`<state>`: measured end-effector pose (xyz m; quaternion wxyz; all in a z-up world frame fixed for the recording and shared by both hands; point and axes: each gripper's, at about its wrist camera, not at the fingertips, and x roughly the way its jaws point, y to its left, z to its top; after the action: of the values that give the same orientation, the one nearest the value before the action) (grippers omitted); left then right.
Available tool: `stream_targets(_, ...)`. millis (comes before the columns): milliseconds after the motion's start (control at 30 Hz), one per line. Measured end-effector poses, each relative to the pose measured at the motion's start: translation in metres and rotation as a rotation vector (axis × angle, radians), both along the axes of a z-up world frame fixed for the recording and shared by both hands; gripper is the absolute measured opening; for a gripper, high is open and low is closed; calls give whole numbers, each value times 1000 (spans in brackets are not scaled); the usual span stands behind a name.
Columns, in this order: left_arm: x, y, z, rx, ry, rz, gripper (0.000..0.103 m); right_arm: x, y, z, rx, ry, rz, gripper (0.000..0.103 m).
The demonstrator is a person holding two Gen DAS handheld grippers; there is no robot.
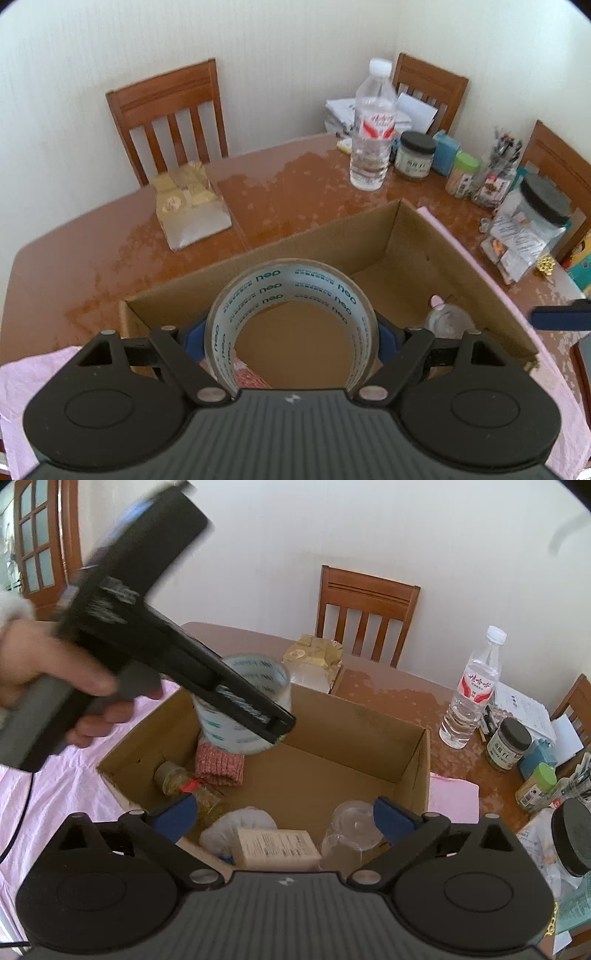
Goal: Organize objects
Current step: 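Place the tape roll and card box into the cardboard box, open both tools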
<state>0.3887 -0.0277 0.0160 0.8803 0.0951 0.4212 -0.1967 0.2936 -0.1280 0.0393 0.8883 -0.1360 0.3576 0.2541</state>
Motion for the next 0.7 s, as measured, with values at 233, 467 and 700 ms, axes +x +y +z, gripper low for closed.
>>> stream_targets(233, 9, -5, -7, -1, -5, 36, 93, -7, -10, -5, -44, -2, -22, 103)
stream_targets(467, -10, -5, 12, 18, -40, 33, 99, -11, -23, -2, -48, 6, -52, 103)
stream_targets(700, -44, 2, 20, 19, -62, 49, 99, -30, -32, -7, -21, 15, -69, 103)
